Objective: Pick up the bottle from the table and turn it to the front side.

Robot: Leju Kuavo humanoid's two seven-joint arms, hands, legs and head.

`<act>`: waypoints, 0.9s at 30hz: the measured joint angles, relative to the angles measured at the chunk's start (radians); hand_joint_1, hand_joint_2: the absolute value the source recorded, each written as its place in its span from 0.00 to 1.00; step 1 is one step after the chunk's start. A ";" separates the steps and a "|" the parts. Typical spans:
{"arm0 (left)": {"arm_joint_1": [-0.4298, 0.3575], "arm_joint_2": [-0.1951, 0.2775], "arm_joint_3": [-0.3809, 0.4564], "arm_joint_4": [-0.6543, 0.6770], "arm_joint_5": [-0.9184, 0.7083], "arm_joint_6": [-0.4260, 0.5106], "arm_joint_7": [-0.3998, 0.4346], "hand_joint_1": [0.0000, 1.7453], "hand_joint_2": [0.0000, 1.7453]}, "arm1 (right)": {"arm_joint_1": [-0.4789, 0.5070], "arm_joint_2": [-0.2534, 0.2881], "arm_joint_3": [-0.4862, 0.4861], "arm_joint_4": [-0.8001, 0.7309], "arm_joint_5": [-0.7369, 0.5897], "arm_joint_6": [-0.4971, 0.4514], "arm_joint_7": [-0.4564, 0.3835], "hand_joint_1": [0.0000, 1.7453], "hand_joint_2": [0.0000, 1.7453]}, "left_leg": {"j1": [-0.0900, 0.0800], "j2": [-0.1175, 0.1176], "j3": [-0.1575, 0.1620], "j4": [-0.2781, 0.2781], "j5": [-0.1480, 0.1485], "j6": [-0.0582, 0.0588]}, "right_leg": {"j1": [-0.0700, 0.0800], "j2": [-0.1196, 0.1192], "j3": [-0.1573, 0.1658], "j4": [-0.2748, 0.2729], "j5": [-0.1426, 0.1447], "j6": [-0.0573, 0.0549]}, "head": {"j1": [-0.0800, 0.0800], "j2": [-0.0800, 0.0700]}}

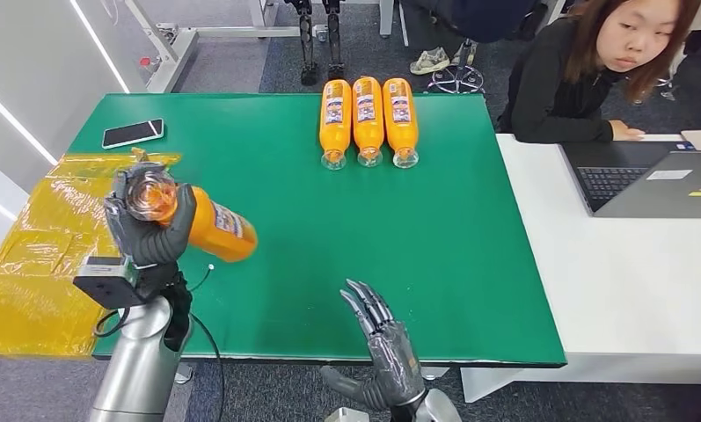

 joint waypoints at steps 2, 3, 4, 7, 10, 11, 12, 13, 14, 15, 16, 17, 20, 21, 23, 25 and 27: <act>-0.032 0.023 0.000 0.023 -0.125 0.112 0.004 1.00 1.00 | -0.010 0.000 0.008 0.015 -0.013 -0.004 -0.008 0.00 1.00 | 0.000 0.000 0.000 0.000 0.000 0.000 | 0.000 0.000 0.000 0.000 0.000 0.000 | 0.000 0.000; -0.051 0.032 -0.001 0.045 -0.203 0.167 0.013 1.00 1.00 | -0.016 0.000 0.011 0.023 -0.021 -0.008 -0.013 0.00 1.00 | 0.000 0.000 0.000 0.000 0.000 0.000 | 0.000 0.000 0.000 0.000 0.000 0.000 | 0.000 0.000; -0.070 0.042 -0.005 0.074 -0.287 0.222 0.028 1.00 1.00 | -0.022 0.000 0.014 0.034 -0.031 -0.013 -0.019 0.00 1.00 | 0.000 0.000 0.000 0.000 0.000 0.000 | 0.000 0.000 0.000 0.000 0.000 0.000 | 0.000 0.000; -0.123 0.064 -0.025 0.176 -0.524 0.335 0.097 1.00 1.00 | -0.040 -0.001 0.021 0.065 -0.065 -0.033 -0.037 0.00 1.00 | 0.000 0.000 0.000 0.000 0.000 0.000 | 0.000 0.000 0.000 0.000 0.000 0.000 | 0.000 0.000; -0.161 0.080 -0.048 0.268 -0.774 0.367 0.210 1.00 1.00 | -0.053 -0.004 0.028 0.093 -0.098 -0.053 -0.053 0.00 1.00 | 0.000 0.001 0.000 0.000 0.000 0.000 | 0.000 0.001 0.000 0.000 0.001 -0.001 | 0.000 0.000; -0.170 0.085 -0.056 0.299 -0.851 0.369 0.249 1.00 1.00 | -0.057 -0.006 0.030 0.101 -0.106 -0.059 -0.057 0.00 1.00 | 0.000 0.001 0.000 0.000 0.000 0.000 | 0.000 0.001 0.000 0.000 0.001 -0.001 | 0.000 0.000; -0.179 0.089 -0.064 0.330 -0.918 0.370 0.285 1.00 1.00 | -0.060 -0.007 0.031 0.108 -0.113 -0.066 -0.061 0.00 1.00 | 0.000 0.001 0.000 0.001 0.000 0.000 | 0.000 0.001 0.000 0.000 0.001 -0.001 | 0.000 0.000; -0.189 0.093 -0.074 0.367 -0.980 0.371 0.323 1.00 1.00 | -0.062 -0.008 0.033 0.116 -0.121 -0.074 -0.063 0.00 1.00 | 0.000 0.001 0.000 0.001 0.000 0.000 | 0.000 0.001 0.000 0.000 0.001 -0.001 | 0.000 0.000; -0.199 0.096 -0.088 0.405 -1.028 0.371 0.356 1.00 1.00 | -0.064 -0.009 0.035 0.123 -0.127 -0.081 -0.064 0.00 1.00 | 0.000 0.001 0.000 0.001 0.000 0.000 | 0.000 0.001 -0.001 0.000 0.001 -0.001 | 0.000 0.000; -0.210 0.100 -0.102 0.447 -1.067 0.370 0.385 1.00 1.00 | -0.066 -0.011 0.036 0.129 -0.132 -0.087 -0.064 0.00 1.00 | 0.000 0.001 0.000 0.000 0.000 0.000 | 0.000 0.001 -0.001 0.000 0.001 -0.001 | 0.000 0.000; -0.220 0.103 -0.117 0.489 -1.100 0.365 0.409 1.00 1.00 | -0.067 -0.013 0.037 0.134 -0.138 -0.093 -0.064 0.00 1.00 | 0.000 0.001 0.000 0.000 0.000 0.000 | 0.000 0.001 -0.001 0.000 0.001 -0.001 | 0.000 0.000; -0.228 0.106 -0.132 0.526 -1.122 0.355 0.428 1.00 1.00 | -0.067 -0.015 0.038 0.137 -0.141 -0.097 -0.063 0.00 1.00 | 0.000 0.002 0.000 0.000 0.000 0.000 | 0.000 0.001 -0.001 0.000 0.001 -0.001 | 0.000 0.000; -0.241 0.118 -0.172 0.621 -1.163 0.297 0.466 1.00 1.00 | -0.065 -0.028 0.038 0.141 -0.147 -0.104 -0.063 0.00 1.00 | 0.000 0.002 0.000 0.000 0.000 0.000 | 0.000 0.003 -0.002 0.000 0.001 -0.001 | 0.000 0.000; -0.244 0.122 -0.182 0.647 -1.173 0.275 0.477 1.00 1.00 | -0.063 -0.034 0.038 0.141 -0.148 -0.105 -0.063 0.00 1.00 | 0.000 0.003 0.000 0.000 0.000 0.000 | 0.000 0.003 -0.002 0.000 0.001 -0.001 | 0.000 0.000; -0.247 0.133 -0.196 0.688 -1.190 0.228 0.500 0.99 1.00 | -0.057 -0.048 0.038 0.140 -0.151 -0.106 -0.064 0.00 1.00 | 0.000 0.003 0.000 0.000 0.000 0.000 | 0.000 0.004 -0.002 0.000 0.001 -0.001 | 0.000 0.000; -0.249 0.150 -0.202 0.722 -1.209 0.181 0.525 0.97 1.00 | -0.049 -0.065 0.038 0.137 -0.156 -0.107 -0.069 0.00 1.00 | 0.000 0.004 0.000 0.000 0.000 0.000 | 0.000 0.004 -0.002 0.000 0.001 -0.001 | 0.000 0.000; -0.249 0.169 -0.202 0.747 -1.221 0.150 0.545 0.86 1.00 | -0.039 -0.083 0.038 0.132 -0.160 -0.108 -0.073 0.00 1.00 | 0.000 0.005 0.000 0.000 0.000 0.000 | 0.000 0.005 -0.003 0.000 0.001 -0.001 | 0.000 0.000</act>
